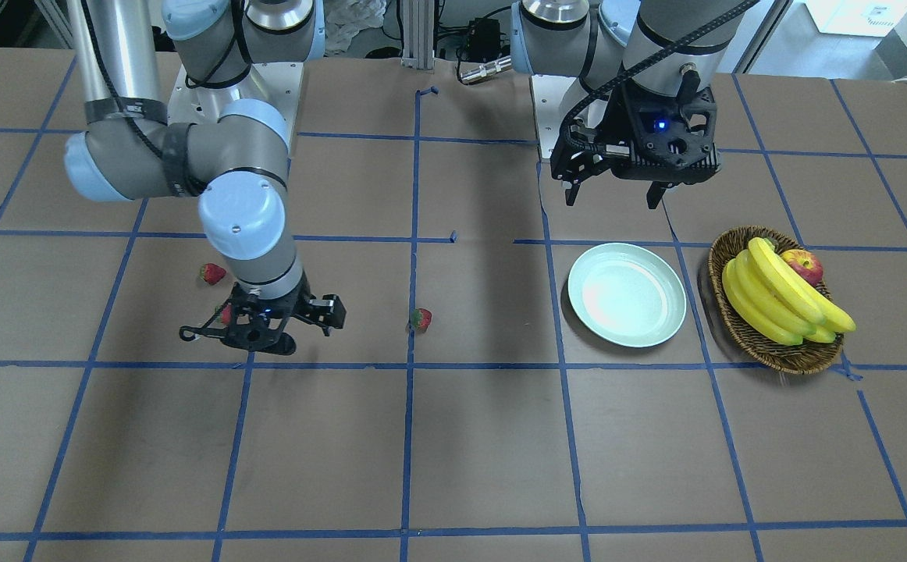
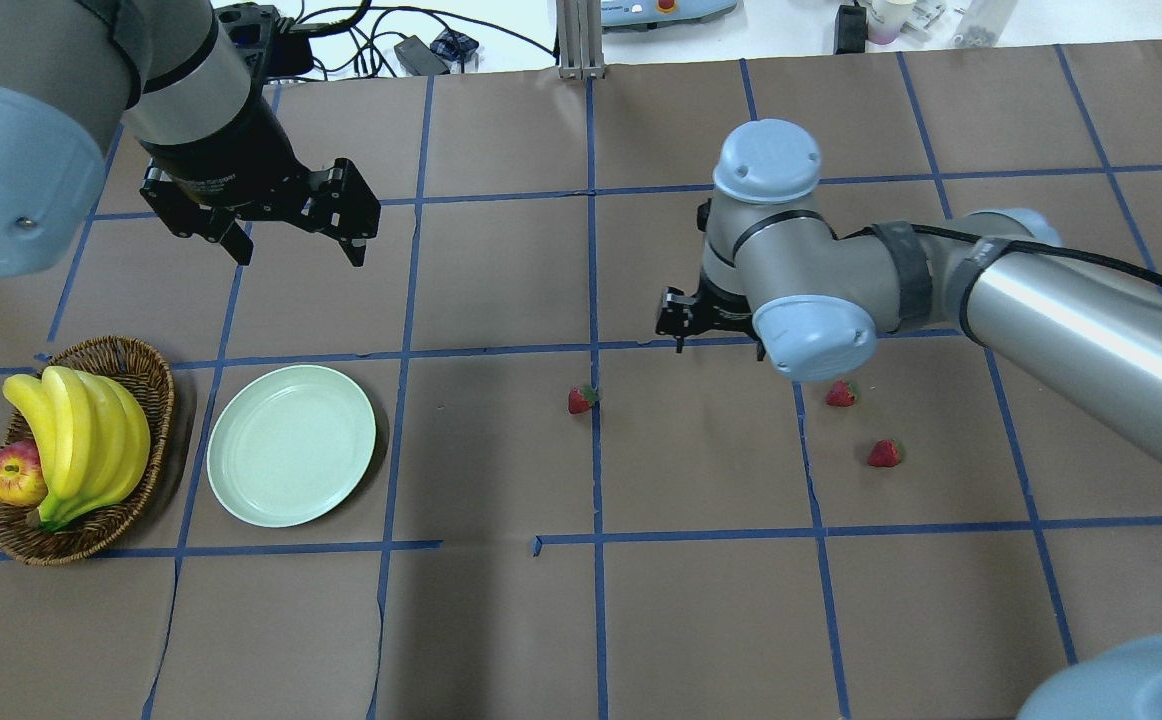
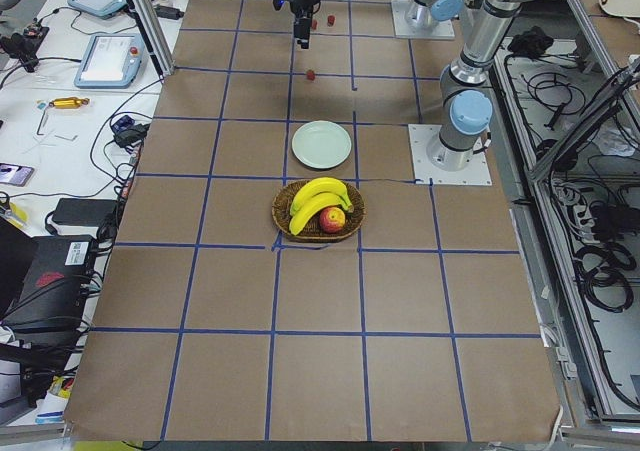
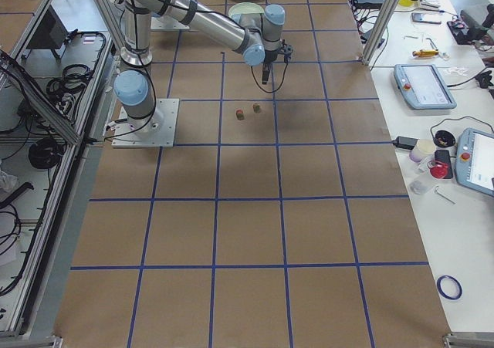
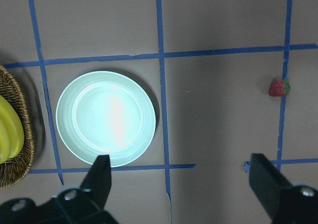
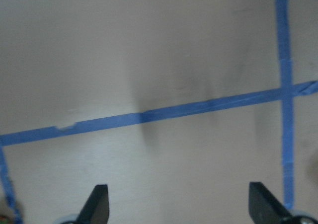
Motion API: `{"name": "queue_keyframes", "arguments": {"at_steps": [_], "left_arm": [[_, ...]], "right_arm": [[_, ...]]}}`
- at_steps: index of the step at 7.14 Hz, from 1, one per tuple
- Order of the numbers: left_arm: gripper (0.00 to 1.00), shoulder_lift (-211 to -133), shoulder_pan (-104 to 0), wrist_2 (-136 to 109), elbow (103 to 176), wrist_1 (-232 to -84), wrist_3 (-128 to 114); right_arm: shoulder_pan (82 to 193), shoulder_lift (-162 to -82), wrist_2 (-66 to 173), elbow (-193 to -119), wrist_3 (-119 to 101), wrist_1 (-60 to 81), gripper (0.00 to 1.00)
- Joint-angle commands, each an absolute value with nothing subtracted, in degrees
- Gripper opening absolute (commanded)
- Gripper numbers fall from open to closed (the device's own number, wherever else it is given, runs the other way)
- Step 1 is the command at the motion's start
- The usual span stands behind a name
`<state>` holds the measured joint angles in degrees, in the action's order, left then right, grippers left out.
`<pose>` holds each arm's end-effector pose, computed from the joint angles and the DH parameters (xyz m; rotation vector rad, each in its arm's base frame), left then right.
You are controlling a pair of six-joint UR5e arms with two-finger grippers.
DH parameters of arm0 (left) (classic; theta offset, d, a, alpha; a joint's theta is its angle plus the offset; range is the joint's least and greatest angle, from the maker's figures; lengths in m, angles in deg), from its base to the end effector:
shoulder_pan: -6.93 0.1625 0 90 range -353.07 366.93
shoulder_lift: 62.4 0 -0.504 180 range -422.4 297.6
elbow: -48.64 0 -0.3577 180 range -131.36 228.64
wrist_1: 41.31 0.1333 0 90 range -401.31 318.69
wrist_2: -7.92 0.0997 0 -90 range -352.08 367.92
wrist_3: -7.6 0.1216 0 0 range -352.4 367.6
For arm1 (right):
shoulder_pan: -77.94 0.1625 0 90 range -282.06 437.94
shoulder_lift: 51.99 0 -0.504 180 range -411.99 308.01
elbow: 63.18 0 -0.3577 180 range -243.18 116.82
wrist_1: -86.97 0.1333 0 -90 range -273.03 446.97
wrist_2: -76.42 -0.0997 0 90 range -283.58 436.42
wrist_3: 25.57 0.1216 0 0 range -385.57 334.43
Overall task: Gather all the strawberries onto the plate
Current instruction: 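Move the right gripper back and grasp a second strawberry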
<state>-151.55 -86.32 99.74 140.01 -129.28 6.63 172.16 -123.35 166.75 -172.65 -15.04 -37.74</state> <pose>-0.1549 -0.4450 0.5443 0.0612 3.1099 -0.0428 0.1716 -0.5236 0.2920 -0.1718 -3.1222 -0.0909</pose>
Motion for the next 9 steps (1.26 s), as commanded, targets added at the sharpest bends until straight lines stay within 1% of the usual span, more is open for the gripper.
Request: {"name": "queue_keyframes", "arguments": {"at_steps": [1, 4, 5, 6, 7, 8, 9], "left_arm": [[1.0, -151.7, -86.3, 99.8, 140.1, -129.3, 6.6], [1.0, -151.7, -86.4, 99.8, 140.3, -129.3, 6.6], [1.0, -151.7, -86.4, 99.8, 140.3, -129.3, 6.6], [1.0, -151.6, -86.4, 99.7, 140.3, -129.3, 6.6], [1.0, -151.6, -86.4, 99.7, 140.3, -129.3, 6.6], [1.0, -151.6, -86.4, 99.7, 140.4, -129.3, 6.6], [1.0, -151.5, -86.4, 99.7, 140.4, -129.3, 6.6]], "right_arm": [[160.7, -124.8, 166.8, -175.7, -31.3, -36.2, 1.0], [160.3, -124.5, 166.8, -178.7, -31.7, -36.7, 1.0], [160.3, -124.5, 166.8, -180.8, -33.5, -37.0, 1.0], [160.3, -124.3, 166.7, -181.4, -34.2, -37.4, 0.95], [160.3, -124.2, 166.6, -181.3, -34.2, -37.5, 0.66], [160.3, -124.2, 166.7, -180.9, -34.2, -37.5, 0.4], [160.3, -124.4, 166.8, -180.5, -34.3, -38.4, 0.26]]}}
